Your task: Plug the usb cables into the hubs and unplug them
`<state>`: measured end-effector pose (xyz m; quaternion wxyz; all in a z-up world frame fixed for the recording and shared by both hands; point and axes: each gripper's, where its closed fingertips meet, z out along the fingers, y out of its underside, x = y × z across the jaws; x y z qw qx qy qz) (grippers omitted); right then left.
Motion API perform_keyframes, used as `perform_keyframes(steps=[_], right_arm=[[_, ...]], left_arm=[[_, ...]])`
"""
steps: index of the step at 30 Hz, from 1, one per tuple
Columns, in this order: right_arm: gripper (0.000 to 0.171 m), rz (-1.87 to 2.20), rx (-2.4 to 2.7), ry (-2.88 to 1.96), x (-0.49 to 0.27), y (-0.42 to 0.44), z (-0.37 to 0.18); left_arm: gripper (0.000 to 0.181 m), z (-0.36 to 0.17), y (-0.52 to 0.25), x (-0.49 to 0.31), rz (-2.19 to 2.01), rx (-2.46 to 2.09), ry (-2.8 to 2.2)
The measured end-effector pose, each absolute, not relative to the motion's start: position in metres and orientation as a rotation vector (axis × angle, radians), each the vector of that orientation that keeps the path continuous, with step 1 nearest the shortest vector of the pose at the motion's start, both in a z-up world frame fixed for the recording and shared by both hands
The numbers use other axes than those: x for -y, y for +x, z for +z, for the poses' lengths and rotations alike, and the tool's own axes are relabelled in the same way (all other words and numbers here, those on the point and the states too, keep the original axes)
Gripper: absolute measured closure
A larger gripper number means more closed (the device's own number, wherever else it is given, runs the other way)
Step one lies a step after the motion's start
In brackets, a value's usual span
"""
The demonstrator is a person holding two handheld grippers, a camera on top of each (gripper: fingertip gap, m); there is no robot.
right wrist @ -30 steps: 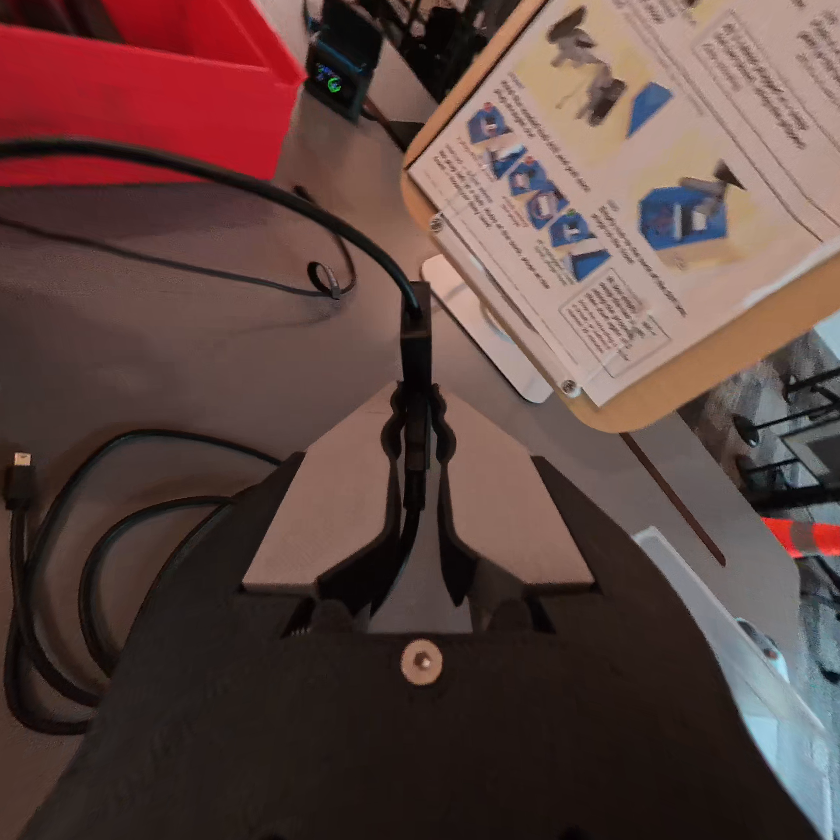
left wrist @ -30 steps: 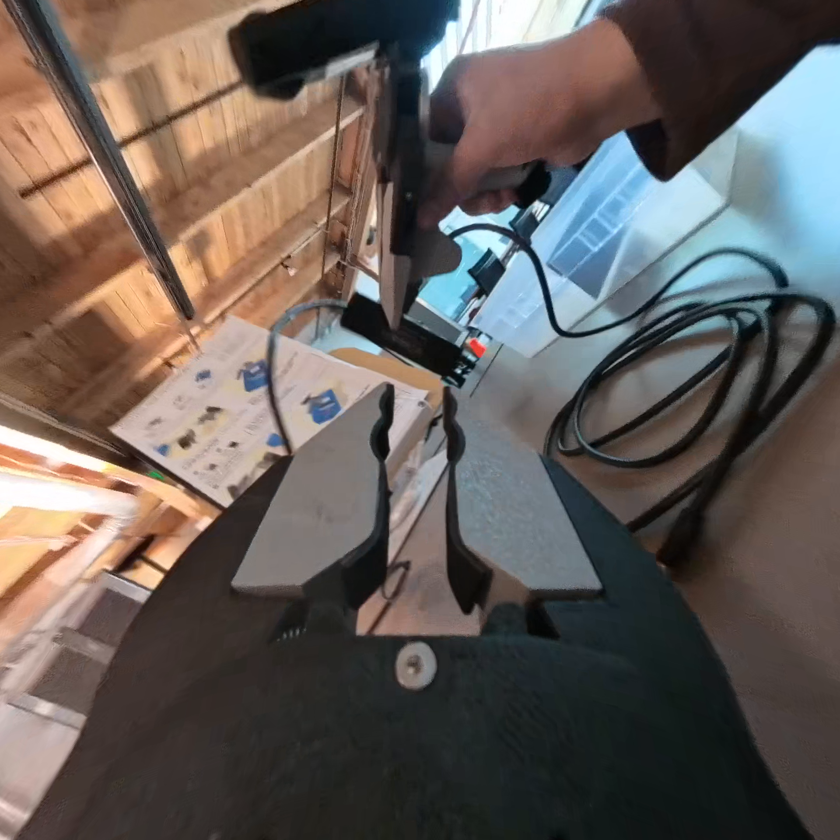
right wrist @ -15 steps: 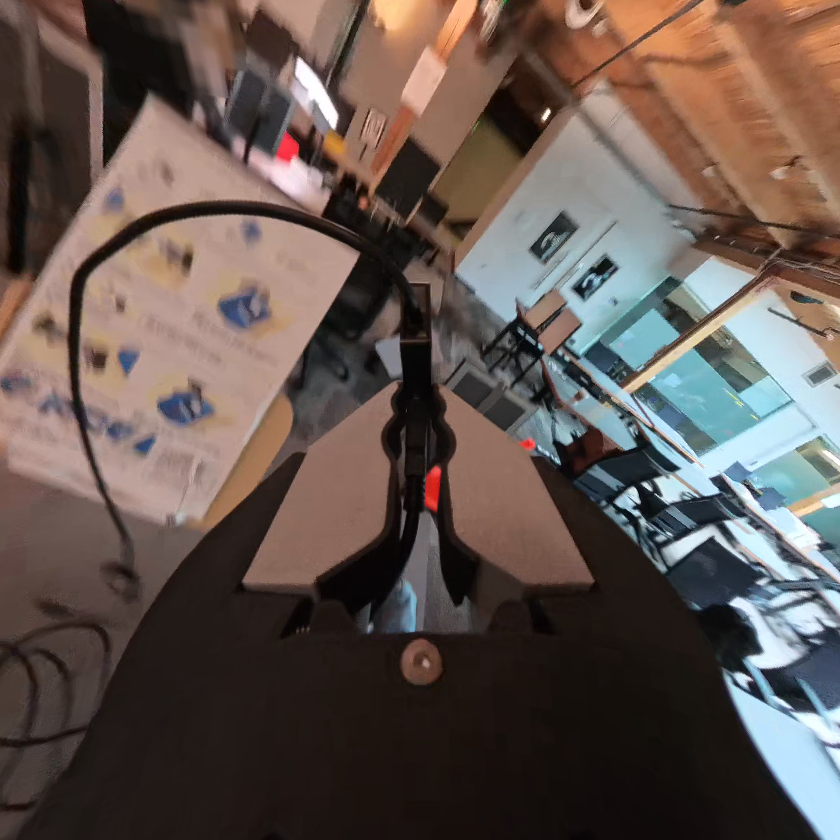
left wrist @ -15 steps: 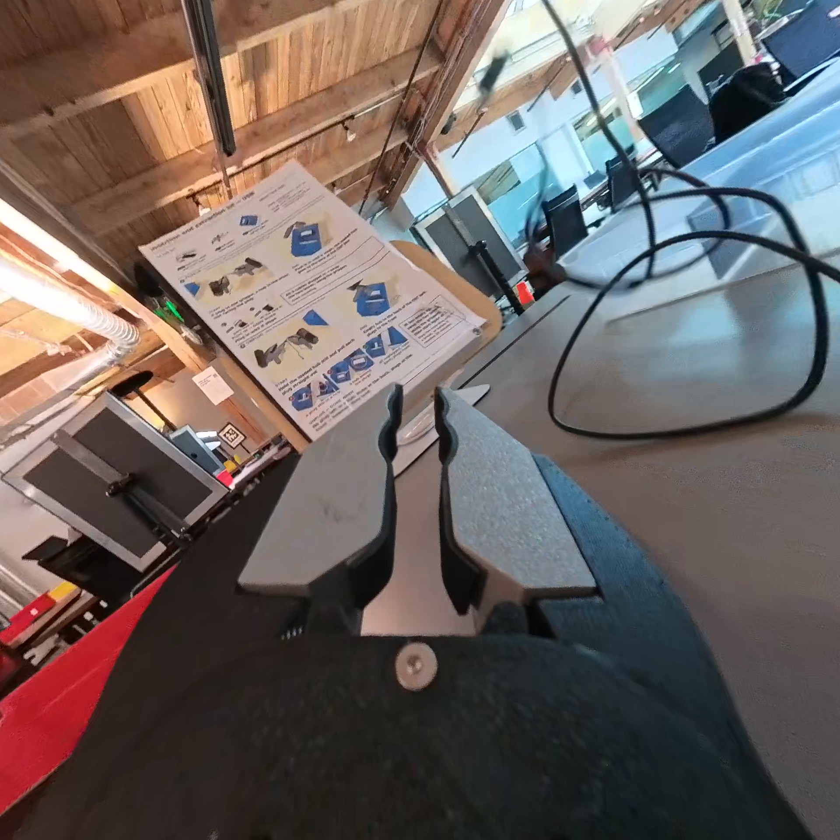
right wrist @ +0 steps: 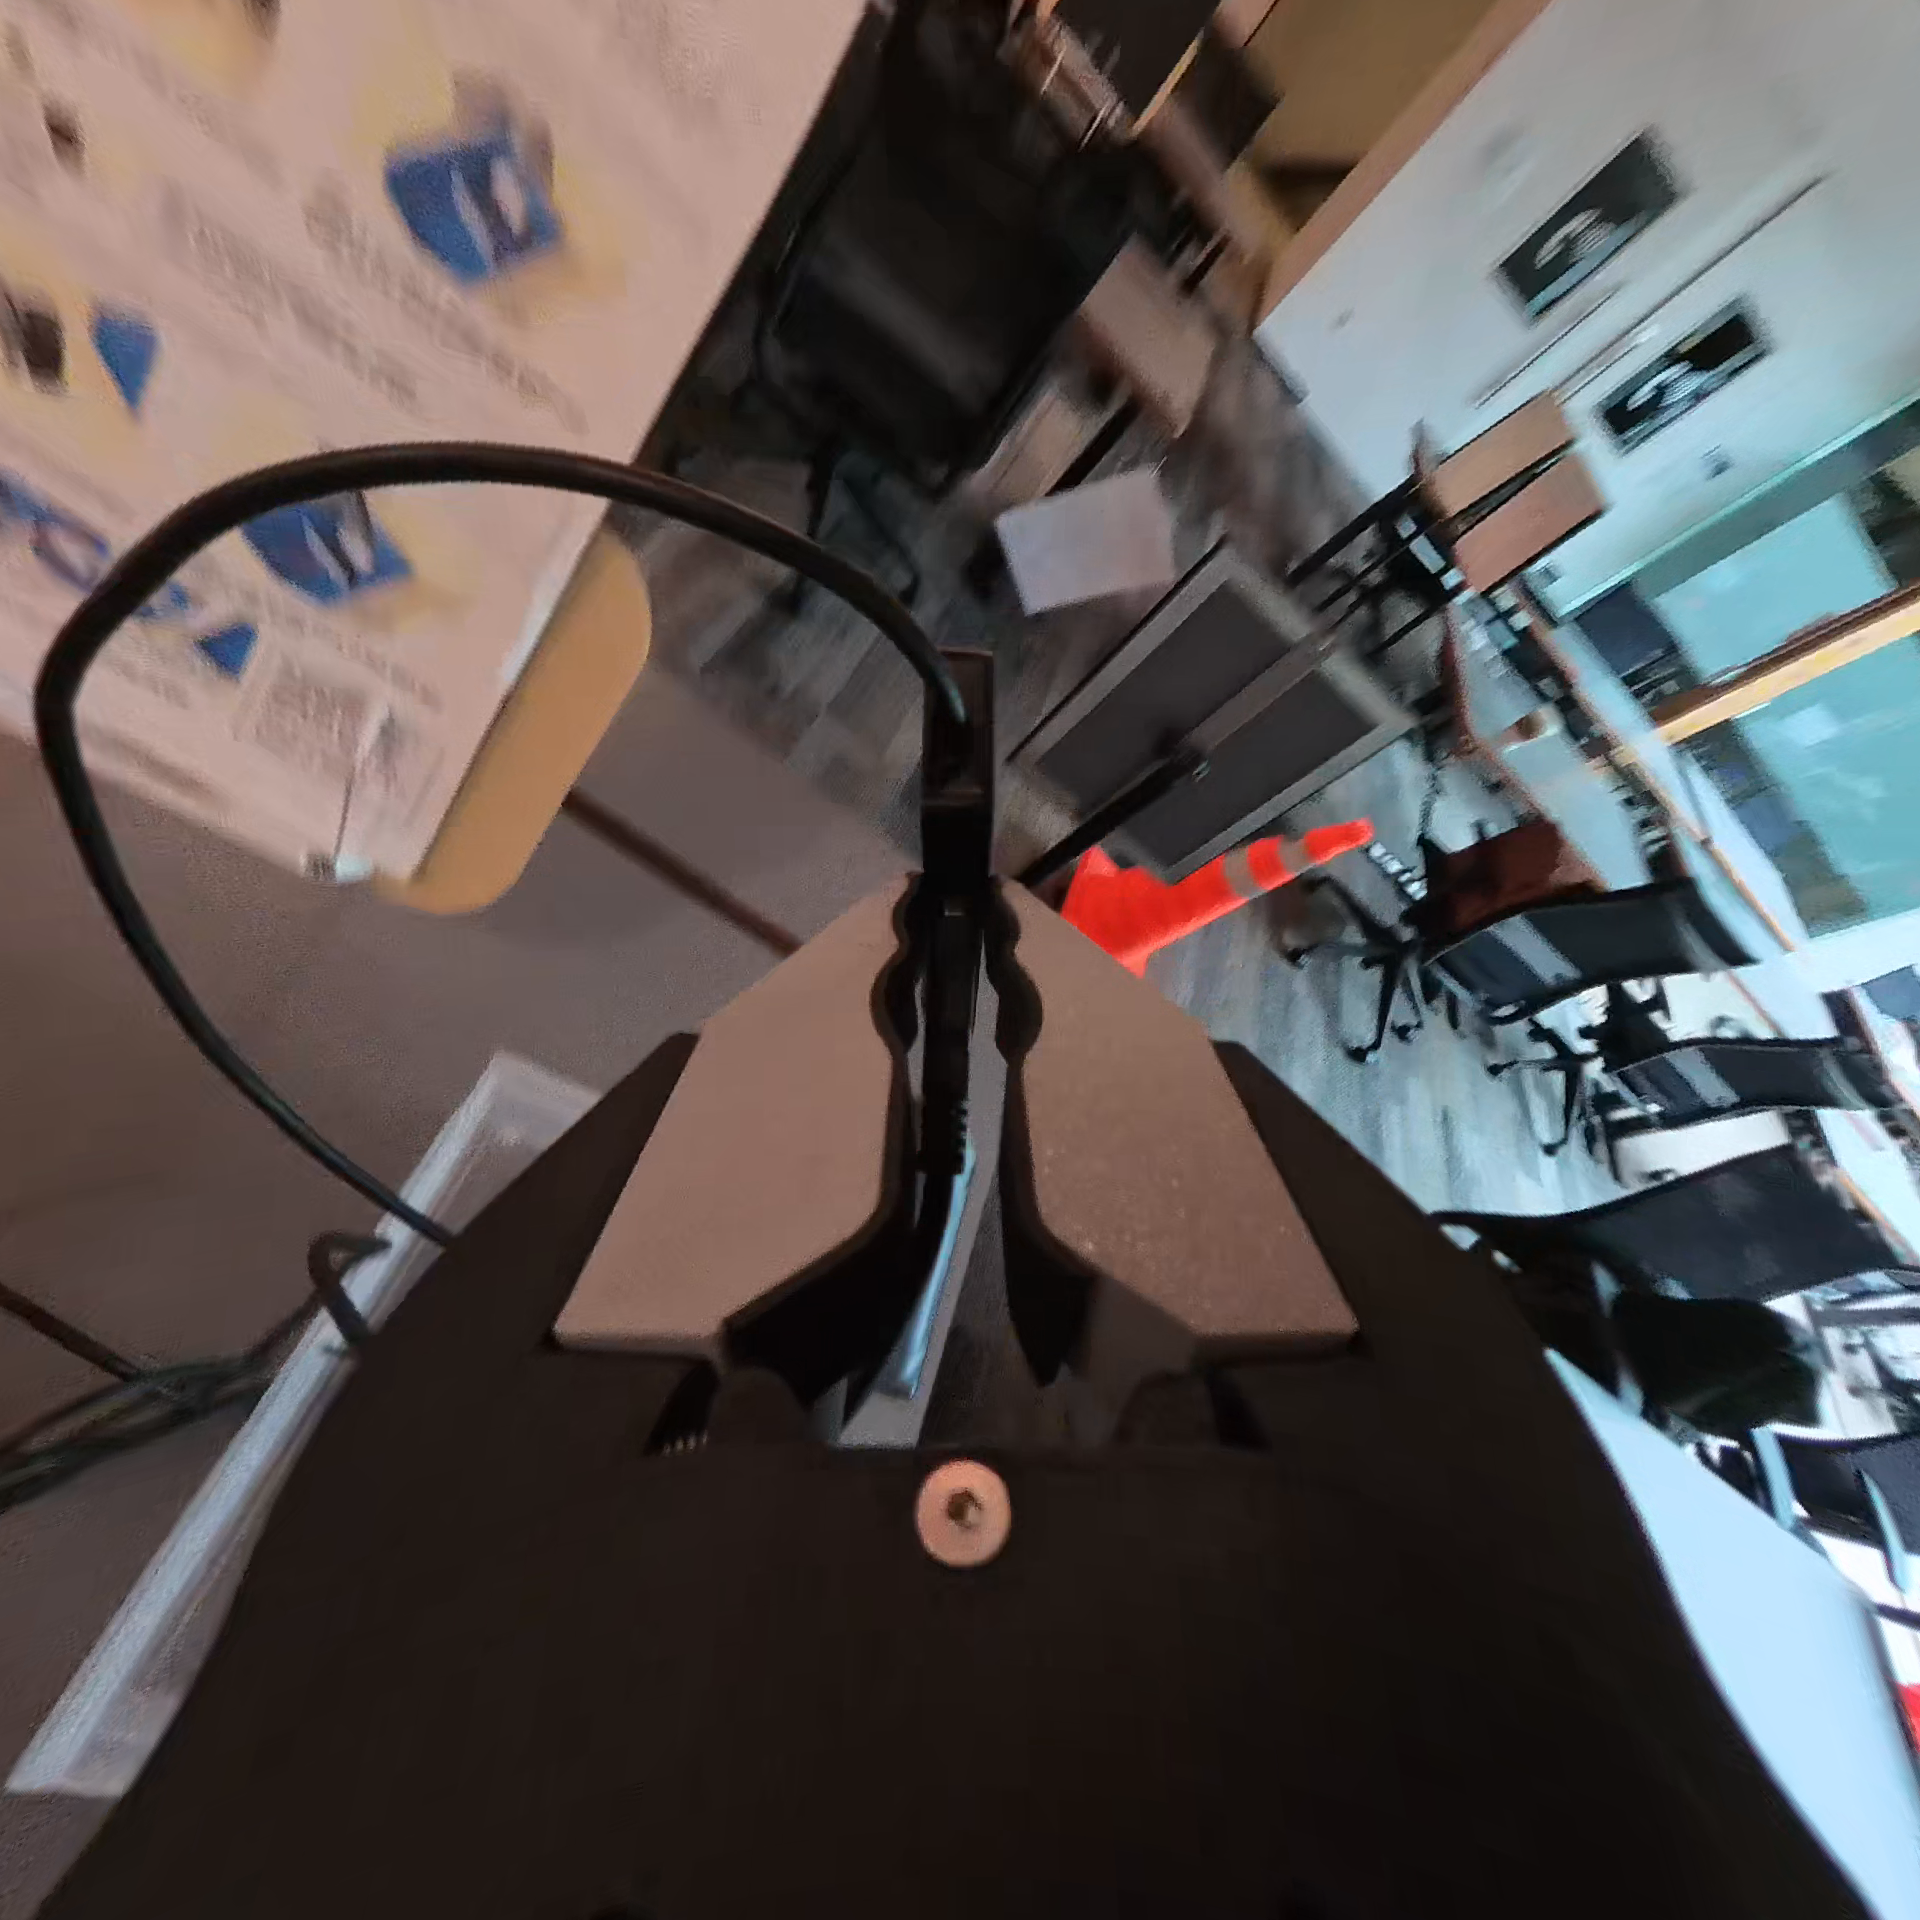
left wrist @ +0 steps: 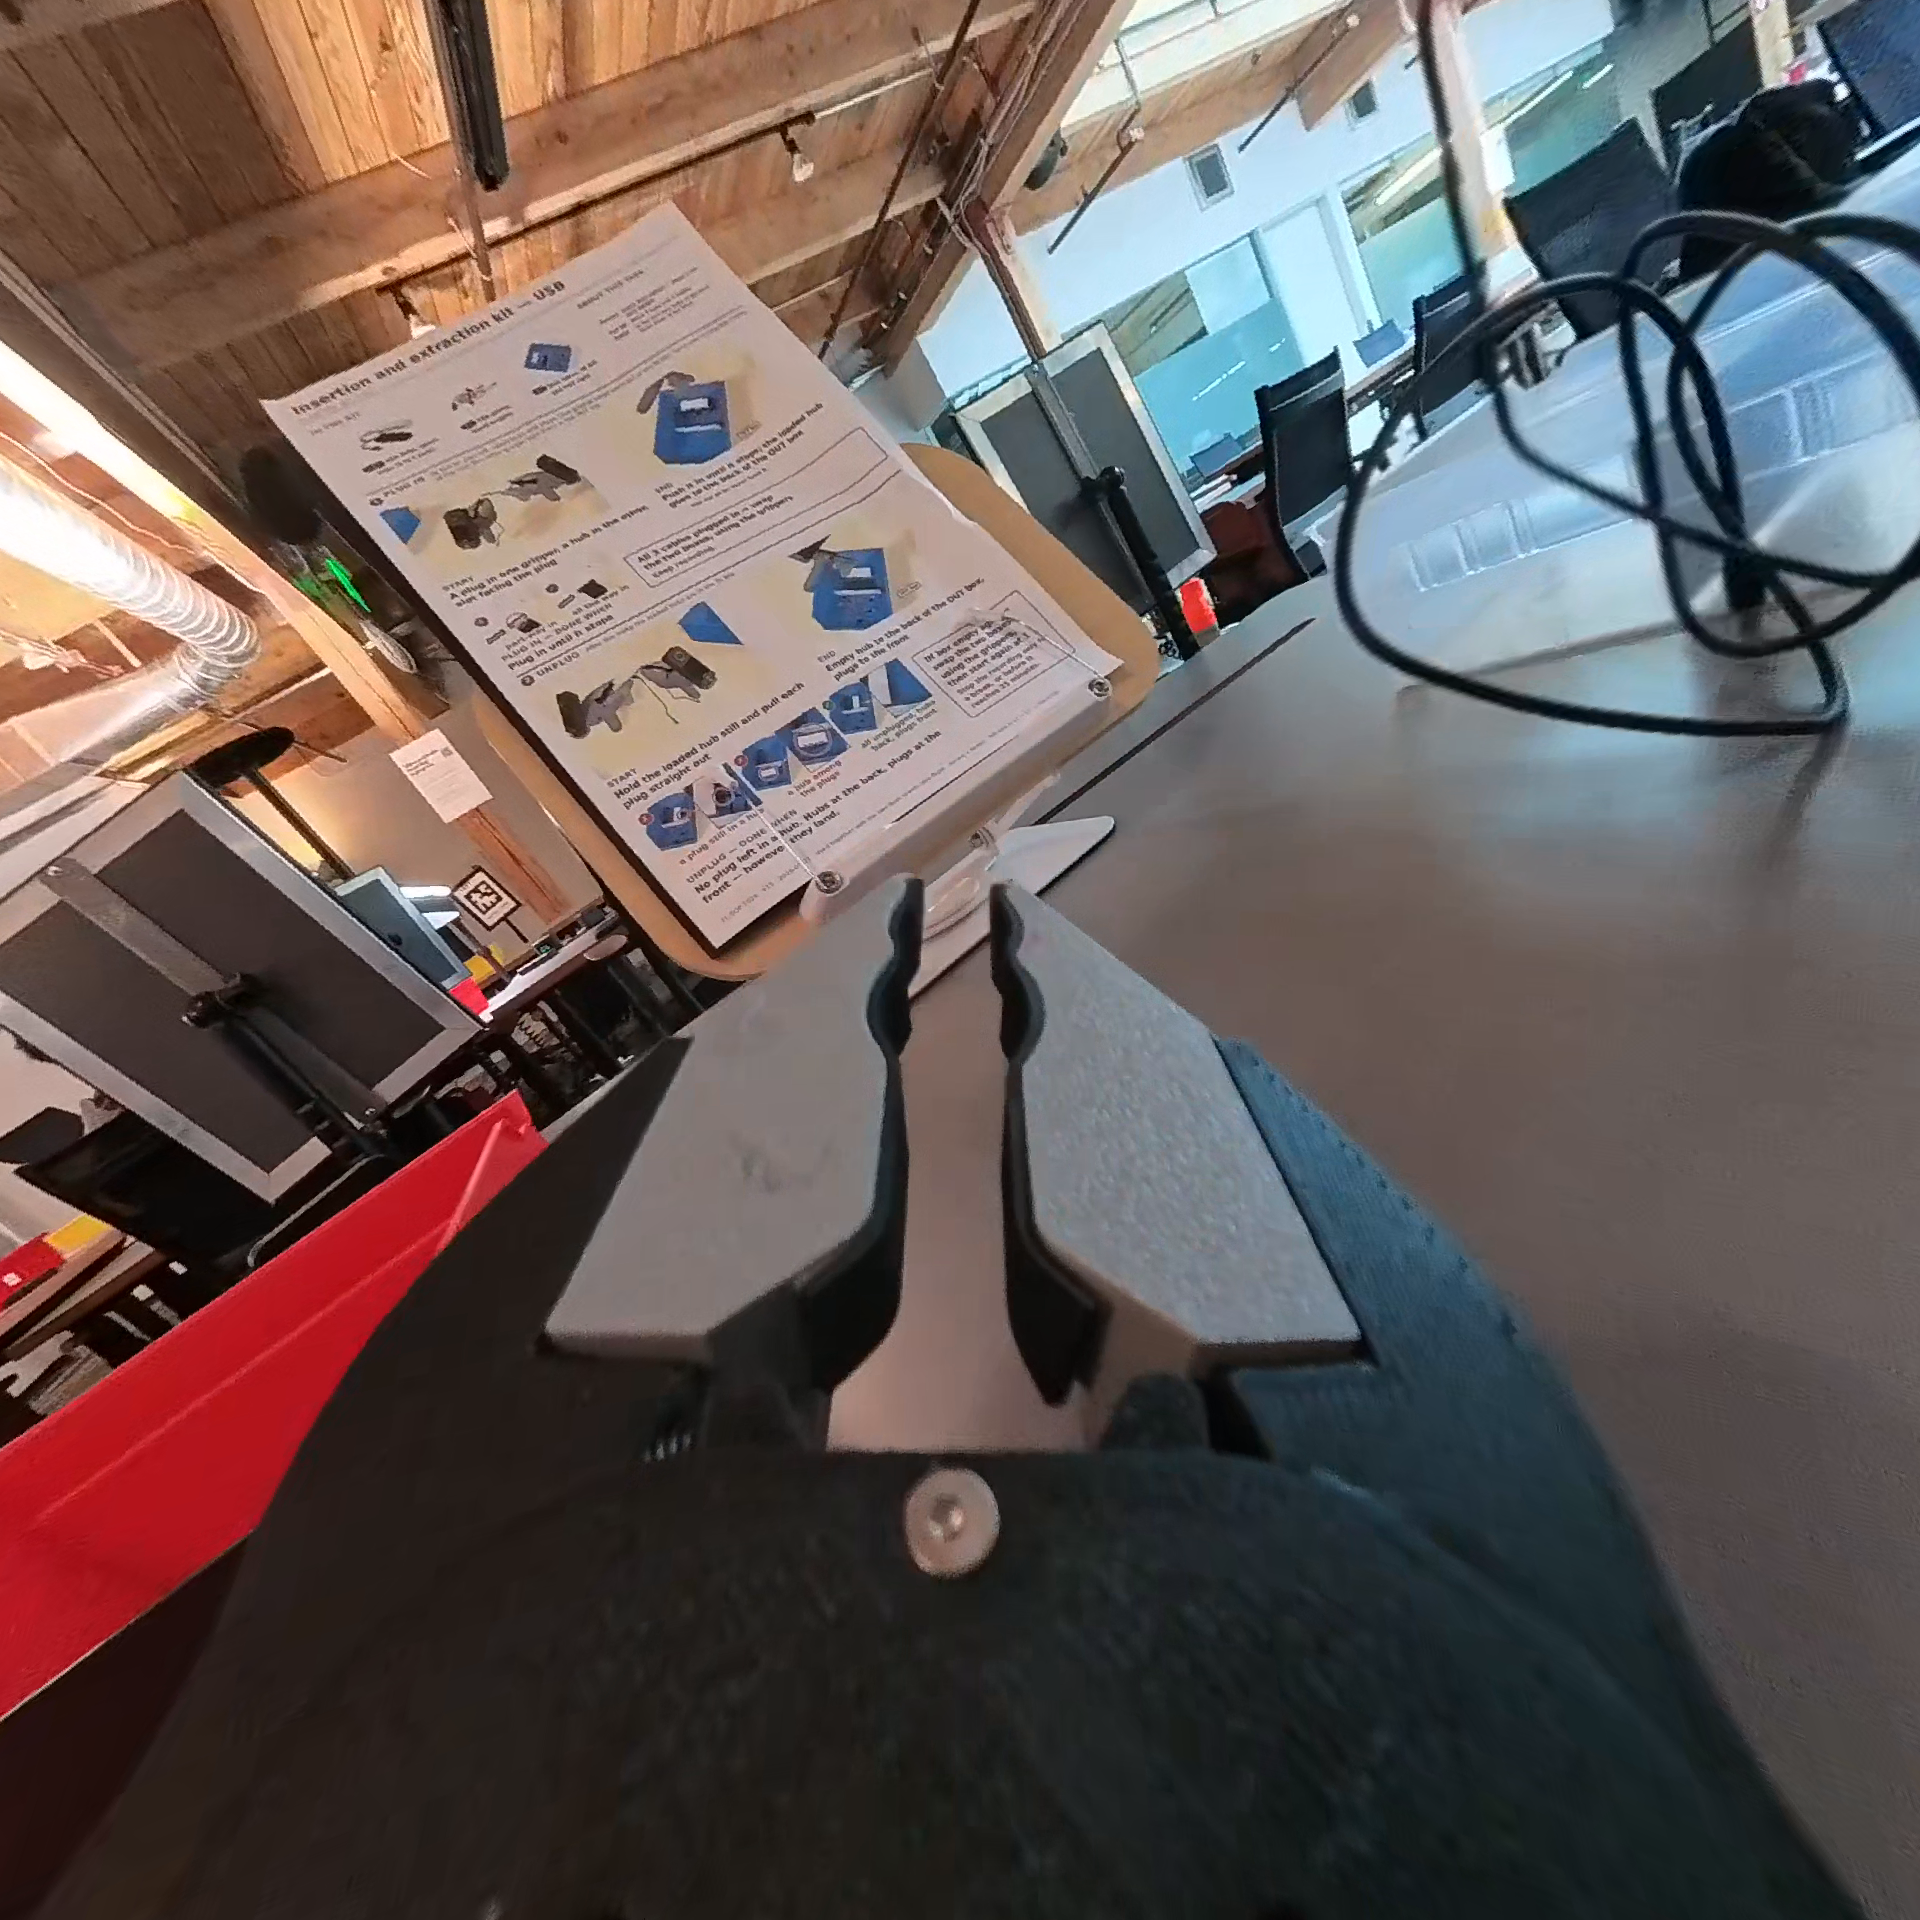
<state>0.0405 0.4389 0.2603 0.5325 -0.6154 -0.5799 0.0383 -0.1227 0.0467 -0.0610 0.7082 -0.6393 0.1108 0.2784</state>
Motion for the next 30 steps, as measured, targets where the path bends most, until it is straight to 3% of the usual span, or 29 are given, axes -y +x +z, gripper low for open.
perform_keyframes(steps=[1, 9, 15, 18, 22, 26, 30], right_arm=[[0.163, 0.106, 1.422, -1.495, -0.444, 0.039, 0.233], [0.163, 0.248, 1.750, -1.616, -0.445, 0.055, 0.088], [0.162, -0.153, 2.042, -1.793, -0.456, 0.096, -0.068], [0.145, -0.274, 2.013, -1.912, -0.465, 0.102, -0.116], [0.140, -0.212, 1.905, -2.021, -0.472, 0.104, -0.098], [0.113, 0.017, 1.691, -2.067, -0.469, 0.111, -0.034], [0.111, 0.258, 1.591, -2.090, -0.429, 0.135, -0.012]], left_arm=[[0.170, -0.062, -0.122, -0.047, 0.618, -0.250, -1.424], [0.171, -0.067, -0.120, -0.051, 0.628, -0.269, -1.443], [0.172, -0.074, -0.116, -0.055, 0.646, -0.305, -1.469], [0.172, -0.076, -0.116, -0.056, 0.664, -0.315, -1.477], [0.173, -0.076, -0.116, -0.055, 0.673, -0.316, -1.476], [0.173, -0.077, -0.116, -0.056, 0.669, -0.321, -1.483], [0.173, -0.078, -0.114, -0.056, 0.674, -0.333, -1.484]])
